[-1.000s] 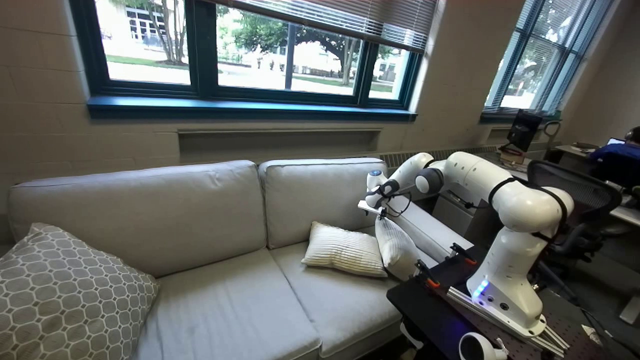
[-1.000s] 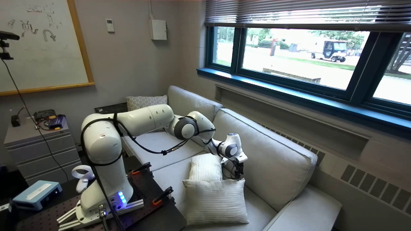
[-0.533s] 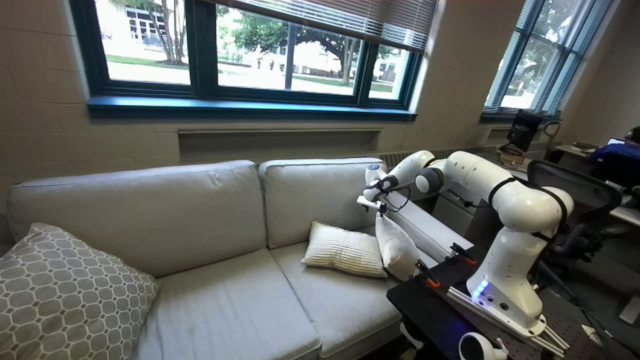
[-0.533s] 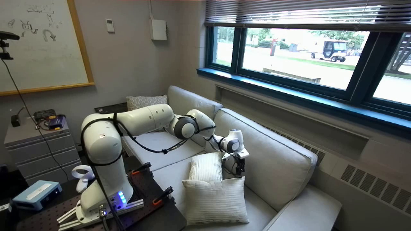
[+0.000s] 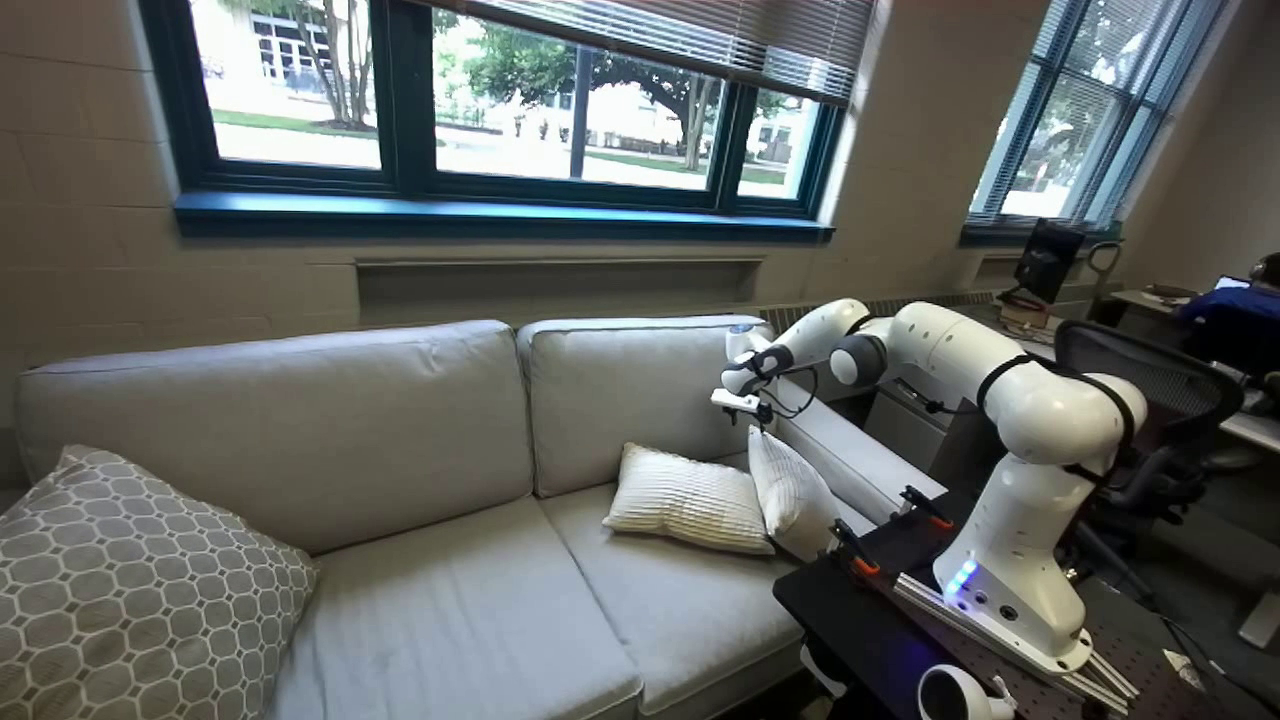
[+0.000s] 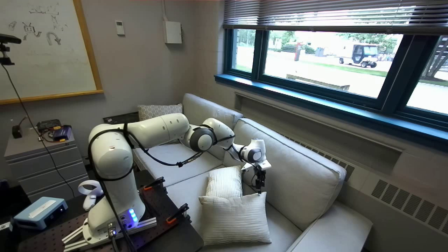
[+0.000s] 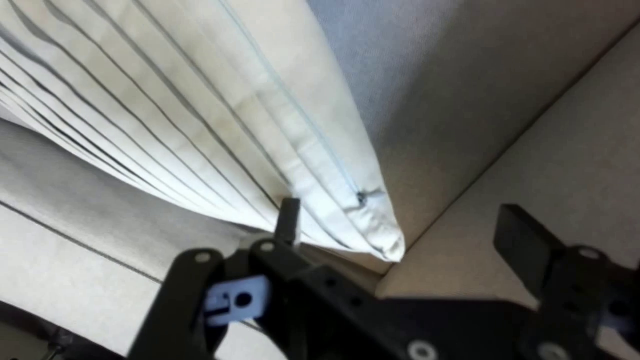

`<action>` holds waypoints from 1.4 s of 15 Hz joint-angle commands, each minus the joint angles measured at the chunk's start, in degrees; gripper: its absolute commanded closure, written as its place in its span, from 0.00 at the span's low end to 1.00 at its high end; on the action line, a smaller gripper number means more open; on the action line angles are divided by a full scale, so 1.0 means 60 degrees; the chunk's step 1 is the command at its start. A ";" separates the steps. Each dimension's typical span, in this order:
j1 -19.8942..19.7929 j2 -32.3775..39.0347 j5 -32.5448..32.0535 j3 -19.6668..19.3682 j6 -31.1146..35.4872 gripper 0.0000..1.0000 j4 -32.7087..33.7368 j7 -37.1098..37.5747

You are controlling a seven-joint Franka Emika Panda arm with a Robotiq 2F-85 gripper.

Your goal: Put the two pillows properly on the right side of the couch

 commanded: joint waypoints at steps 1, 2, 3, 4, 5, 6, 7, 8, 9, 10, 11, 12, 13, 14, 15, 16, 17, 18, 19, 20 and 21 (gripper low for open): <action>-0.0215 0.0001 0.0270 0.0274 -0.0820 0.00 0.0058 -0.0433; -0.0250 0.0005 0.0303 0.0327 -0.0997 0.00 0.0008 -0.0470; -0.0271 0.0011 0.0324 0.0361 -0.1137 0.00 -0.0037 -0.0488; -0.0273 0.0017 0.0311 0.0369 -0.1236 0.00 -0.0095 -0.0522; -0.0271 0.0026 0.0299 0.0395 -0.1313 0.00 -0.0187 -0.0563; -0.0260 0.0031 0.0287 0.0412 -0.1395 0.00 -0.0257 -0.0607; -0.0243 0.0037 0.0283 0.0429 -0.1486 0.00 -0.0319 -0.0642; -0.0221 0.0043 0.0274 0.0438 -0.1563 0.00 -0.0380 -0.0676; -0.0197 0.0046 0.0261 0.0444 -0.1630 0.00 -0.0464 -0.0705; -0.0178 0.0051 0.0249 0.0439 -0.1709 0.00 -0.0518 -0.0743; -0.0161 0.0056 0.0242 0.0422 -0.1837 0.00 -0.0570 -0.0749; -0.0147 0.0059 0.0233 0.0403 -0.1945 0.00 -0.0605 -0.0753; -0.0127 0.0060 0.0213 0.0372 -0.2067 0.00 -0.0663 -0.0737; -0.0116 0.0061 0.0195 0.0346 -0.2165 0.00 -0.0713 -0.0715; -0.0115 0.0062 0.0181 0.0321 -0.2277 0.00 -0.0747 -0.0683; -0.0111 0.0062 0.0174 0.0306 -0.2389 0.00 -0.0754 -0.0664; -0.0112 0.0062 0.0166 0.0288 -0.2454 0.00 -0.0773 -0.0637; -0.0118 0.0061 0.0171 0.0288 -0.2536 0.00 -0.0770 -0.0627; -0.0122 0.0061 0.0169 0.0282 -0.2627 0.00 -0.0767 -0.0620; -0.0106 0.0061 0.0126 0.0246 -0.2697 0.00 -0.0778 -0.0620; -0.0101 0.0061 0.0090 0.0224 -0.2737 0.25 -0.0791 -0.0631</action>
